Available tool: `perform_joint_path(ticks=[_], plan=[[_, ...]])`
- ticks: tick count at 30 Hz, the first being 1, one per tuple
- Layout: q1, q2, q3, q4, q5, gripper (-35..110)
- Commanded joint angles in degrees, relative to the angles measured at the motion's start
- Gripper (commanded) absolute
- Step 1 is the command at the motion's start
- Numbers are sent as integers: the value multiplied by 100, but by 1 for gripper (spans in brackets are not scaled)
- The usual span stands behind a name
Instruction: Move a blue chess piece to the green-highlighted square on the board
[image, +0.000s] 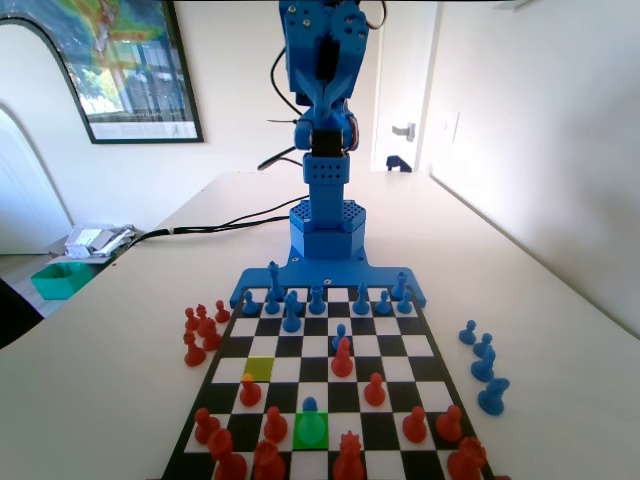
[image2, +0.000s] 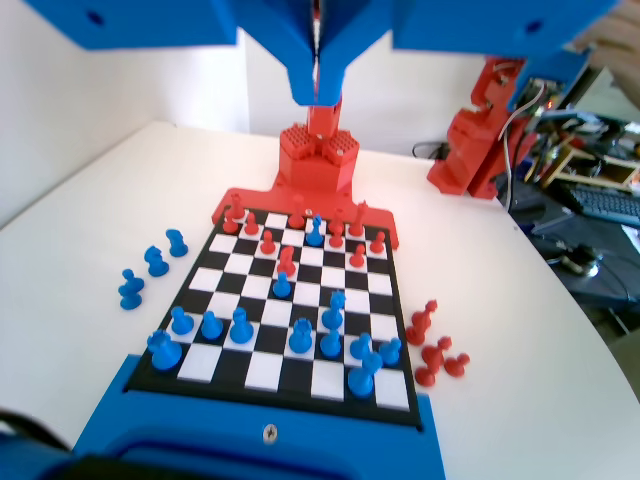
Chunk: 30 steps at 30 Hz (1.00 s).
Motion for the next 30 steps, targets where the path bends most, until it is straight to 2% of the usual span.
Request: perform_joint_path(ticks=[1, 30], plan=[[-9, 229, 9, -53, 0, 1], [-237, 765, 26, -176, 0, 1]])
